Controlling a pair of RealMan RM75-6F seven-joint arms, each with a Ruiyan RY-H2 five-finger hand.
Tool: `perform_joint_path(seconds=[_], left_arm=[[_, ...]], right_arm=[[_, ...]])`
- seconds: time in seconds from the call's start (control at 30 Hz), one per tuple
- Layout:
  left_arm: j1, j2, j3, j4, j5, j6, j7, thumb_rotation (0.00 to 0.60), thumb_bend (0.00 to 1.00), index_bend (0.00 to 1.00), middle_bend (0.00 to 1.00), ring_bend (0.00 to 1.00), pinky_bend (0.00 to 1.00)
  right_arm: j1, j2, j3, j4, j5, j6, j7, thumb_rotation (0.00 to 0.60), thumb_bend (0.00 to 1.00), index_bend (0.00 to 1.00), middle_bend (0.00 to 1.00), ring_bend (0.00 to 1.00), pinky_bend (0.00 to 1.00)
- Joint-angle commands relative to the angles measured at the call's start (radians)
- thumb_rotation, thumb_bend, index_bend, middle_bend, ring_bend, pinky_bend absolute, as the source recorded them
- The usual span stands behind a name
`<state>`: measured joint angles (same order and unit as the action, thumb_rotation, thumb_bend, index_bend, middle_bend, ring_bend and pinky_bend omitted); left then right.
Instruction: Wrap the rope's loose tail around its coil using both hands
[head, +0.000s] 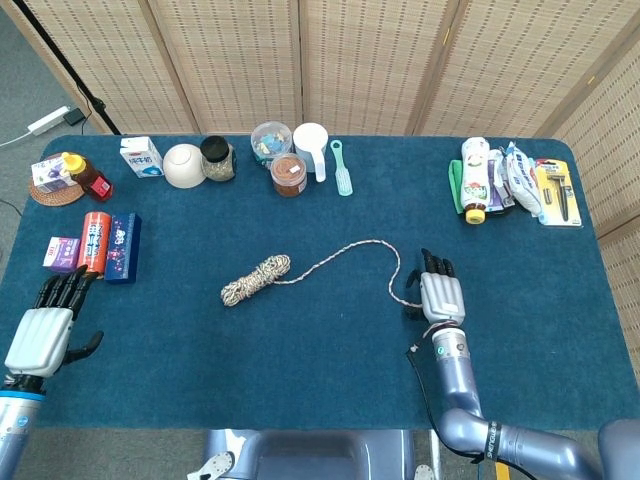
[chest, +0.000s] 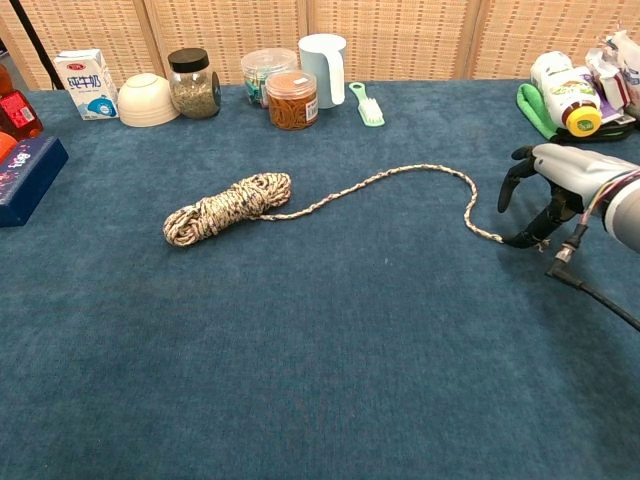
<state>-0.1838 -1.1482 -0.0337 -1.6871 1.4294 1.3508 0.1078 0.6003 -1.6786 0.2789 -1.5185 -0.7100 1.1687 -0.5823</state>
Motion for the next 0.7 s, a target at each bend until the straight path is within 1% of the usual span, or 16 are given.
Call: perform_joint_path(seconds=[0.03, 0.13, 0.43, 0.7], left_arm=[[0.000, 0.000, 0.000, 0.000, 0.000, 0.000, 0.000, 0.600, 0.28, 0.00, 0.00, 0.00, 0.02], [0.000, 0.001, 0.000, -0.001, 0.001, 0.001, -0.002, 0.600, 0.28, 0.00, 0.00, 0.00, 0.02], [0.001, 0.004, 0.001, 0.000, 0.003, 0.001, -0.007, 0.600, 0.28, 0.00, 0.00, 0.00, 0.02], [0.001, 0.005, 0.001, -0.001, 0.002, 0.001, -0.006, 0.600, 0.28, 0.00, 0.00, 0.00, 0.02]], right_arm=[[0.000, -0.002, -0.002, -0.006, 0.005, 0.000, 0.001, 0.600, 0.29, 0.43, 0.00, 0.00, 0.00], [0.000, -0.007, 0.000, -0.009, 0.010, 0.001, 0.009, 0.600, 0.29, 0.46, 0.00, 0.00, 0.00], [0.005, -0.023, 0.008, 0.009, 0.027, -0.005, 0.028, 0.600, 0.31, 0.46, 0.00, 0.00, 0.00], [0.012, -0.029, 0.013, 0.017, 0.042, -0.012, 0.031, 0.600, 0.37, 0.46, 0.00, 0.00, 0.00]])
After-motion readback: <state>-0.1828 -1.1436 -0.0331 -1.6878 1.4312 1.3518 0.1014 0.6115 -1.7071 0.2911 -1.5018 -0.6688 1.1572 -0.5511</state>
